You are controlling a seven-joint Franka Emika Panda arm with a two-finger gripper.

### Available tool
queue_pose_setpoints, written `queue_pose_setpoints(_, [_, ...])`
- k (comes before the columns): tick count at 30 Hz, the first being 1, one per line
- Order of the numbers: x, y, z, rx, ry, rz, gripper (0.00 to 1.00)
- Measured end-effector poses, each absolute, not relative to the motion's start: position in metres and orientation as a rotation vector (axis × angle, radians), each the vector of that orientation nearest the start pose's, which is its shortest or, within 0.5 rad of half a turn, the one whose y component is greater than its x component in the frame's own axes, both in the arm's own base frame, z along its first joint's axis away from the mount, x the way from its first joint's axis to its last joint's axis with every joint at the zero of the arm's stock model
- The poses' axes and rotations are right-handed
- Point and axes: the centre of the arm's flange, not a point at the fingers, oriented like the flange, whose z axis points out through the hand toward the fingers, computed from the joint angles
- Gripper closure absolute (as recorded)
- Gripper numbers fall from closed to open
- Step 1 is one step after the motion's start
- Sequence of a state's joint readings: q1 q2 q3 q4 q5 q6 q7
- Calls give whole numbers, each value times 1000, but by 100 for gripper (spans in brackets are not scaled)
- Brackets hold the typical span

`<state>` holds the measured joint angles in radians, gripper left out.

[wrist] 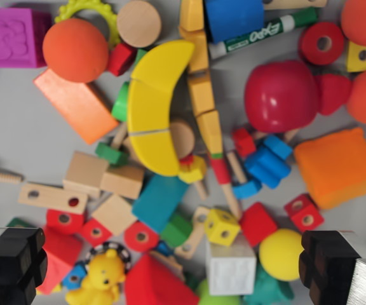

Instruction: Pick an object from the bin

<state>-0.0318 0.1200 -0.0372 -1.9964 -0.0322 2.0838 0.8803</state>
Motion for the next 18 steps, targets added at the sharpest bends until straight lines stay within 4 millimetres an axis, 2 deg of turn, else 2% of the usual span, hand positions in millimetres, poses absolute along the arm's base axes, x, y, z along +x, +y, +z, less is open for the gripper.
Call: queue_pose_setpoints(18, [577, -16, 380, -2800, 1510, 24, 0])
